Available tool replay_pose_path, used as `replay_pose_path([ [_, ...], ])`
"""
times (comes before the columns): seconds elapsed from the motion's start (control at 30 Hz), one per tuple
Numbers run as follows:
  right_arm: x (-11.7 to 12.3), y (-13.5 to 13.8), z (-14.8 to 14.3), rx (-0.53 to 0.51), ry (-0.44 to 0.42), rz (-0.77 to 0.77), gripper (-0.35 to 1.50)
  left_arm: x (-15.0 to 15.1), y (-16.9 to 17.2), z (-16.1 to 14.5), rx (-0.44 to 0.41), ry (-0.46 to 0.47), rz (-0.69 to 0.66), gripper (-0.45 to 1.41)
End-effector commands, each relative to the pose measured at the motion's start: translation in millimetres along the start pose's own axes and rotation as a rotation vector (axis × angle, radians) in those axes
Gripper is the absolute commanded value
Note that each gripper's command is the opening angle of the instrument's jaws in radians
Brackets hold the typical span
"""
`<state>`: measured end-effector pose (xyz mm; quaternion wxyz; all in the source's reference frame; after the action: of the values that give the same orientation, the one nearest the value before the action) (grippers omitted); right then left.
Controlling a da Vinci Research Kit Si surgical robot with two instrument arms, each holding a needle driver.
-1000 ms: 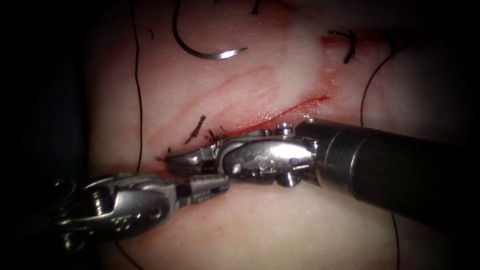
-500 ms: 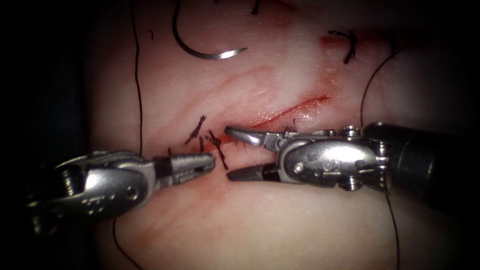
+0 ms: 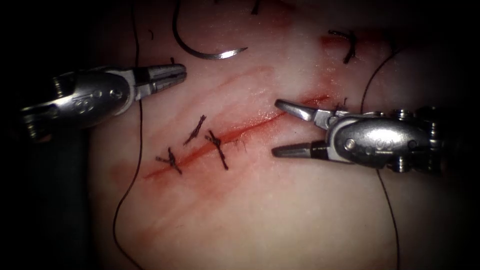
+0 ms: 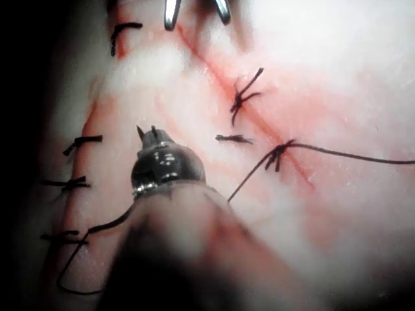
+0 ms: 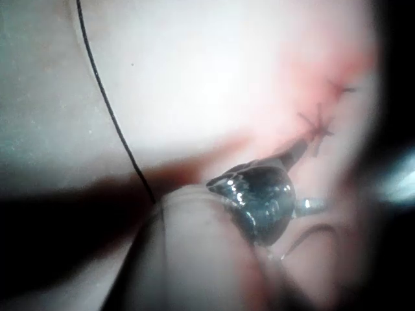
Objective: Wound Closure
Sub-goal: Place the cut suture piece down with the left hand.
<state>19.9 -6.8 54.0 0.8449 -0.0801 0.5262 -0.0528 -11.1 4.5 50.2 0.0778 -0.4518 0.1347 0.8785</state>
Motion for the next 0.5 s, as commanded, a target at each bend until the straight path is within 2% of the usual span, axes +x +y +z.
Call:
replay_pose_path([
  [0.03, 0.0, 0.2, 1.0, 0.001, 0.005, -0.003, 1.35, -0.6, 0.1, 1.3, -0.006, -0.005, -0.012, -0.31],
  [0.23, -0.2, -0.1, 1.2, -0.003, 0.006, 0.012, 1.35, -3.5, 1.3, 3.7, -0.039, -0.019, -0.14, 0.22],
  [0.27, -0.2, -0.1, 1.2, -0.003, 0.006, 0.011, 1.33, -4.3, 1.4, 4.6, -0.063, -0.033, -0.247, 0.42],
  [0.3, -0.2, -0.1, 1.2, -0.003, 0.006, 0.011, 1.33, -4.3, 1.4, 4.6, -0.063, -0.033, -0.247, 0.42],
  [0.33, -0.2, -0.2, 1.3, -0.004, 0.005, 0.017, 1.33, -4.9, 1.6, 5.4, -0.084, -0.062, -0.355, 0.55],
  [0.37, -0.2, -0.2, 1.3, -0.004, 0.005, 0.017, 1.33, -5.3, 1.9, 6.0, -0.098, -0.076, -0.39, 0.6],
  [0.47, -0.1, -0.2, 1.3, -0.004, 0.005, 0.017, 1.33, -6.0, 2.5, 6.7, -0.12, -0.089, -0.421, 0.63],
  [0.5, -0.1, -0.2, 1.3, -0.004, 0.005, 0.023, 1.31, -7.1, 3.1, 7.2, -0.129, -0.105, -0.442, 0.63],
])
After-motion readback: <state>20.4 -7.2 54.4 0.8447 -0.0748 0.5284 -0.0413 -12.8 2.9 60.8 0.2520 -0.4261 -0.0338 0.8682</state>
